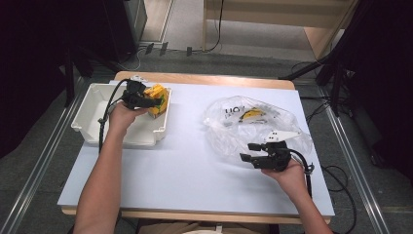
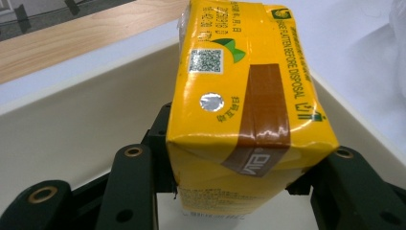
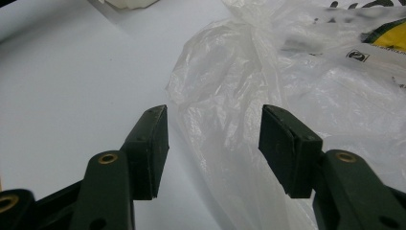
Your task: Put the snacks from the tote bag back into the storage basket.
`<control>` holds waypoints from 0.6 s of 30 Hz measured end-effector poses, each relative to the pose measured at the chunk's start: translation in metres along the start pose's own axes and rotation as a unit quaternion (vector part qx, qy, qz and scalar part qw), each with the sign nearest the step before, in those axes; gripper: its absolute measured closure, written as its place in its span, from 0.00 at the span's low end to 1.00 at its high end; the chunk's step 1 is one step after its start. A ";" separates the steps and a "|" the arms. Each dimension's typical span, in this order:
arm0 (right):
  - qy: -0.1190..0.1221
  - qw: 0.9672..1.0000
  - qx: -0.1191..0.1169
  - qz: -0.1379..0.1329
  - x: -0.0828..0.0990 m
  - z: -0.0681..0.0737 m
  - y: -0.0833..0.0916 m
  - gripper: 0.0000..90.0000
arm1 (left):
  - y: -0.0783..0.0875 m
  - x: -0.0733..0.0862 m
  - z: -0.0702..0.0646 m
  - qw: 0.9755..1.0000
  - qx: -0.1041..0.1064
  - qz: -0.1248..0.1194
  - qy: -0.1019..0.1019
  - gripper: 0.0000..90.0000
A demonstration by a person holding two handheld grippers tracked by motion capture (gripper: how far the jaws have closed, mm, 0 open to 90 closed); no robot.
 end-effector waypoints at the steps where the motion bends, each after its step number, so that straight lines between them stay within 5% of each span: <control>1: -0.001 1.000 0.001 0.001 0.000 0.000 0.000 0.50 | 0.001 0.001 0.000 1.000 0.000 0.002 0.000 0.58; 18: 0.002 1.000 0.001 0.000 0.001 0.000 0.004 0.50 | 0.003 0.005 -0.002 1.000 0.003 0.013 0.019 0.52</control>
Point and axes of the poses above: each handheld gripper's, and its own axes: y roughly backward along the jaws, x roughly out of its underside, z roughly to its left, the point moved 8 cm from there along -y, roughly forward along the jaws, and after that the axes turned 3 degrees about -z, right-handed, at the moved point
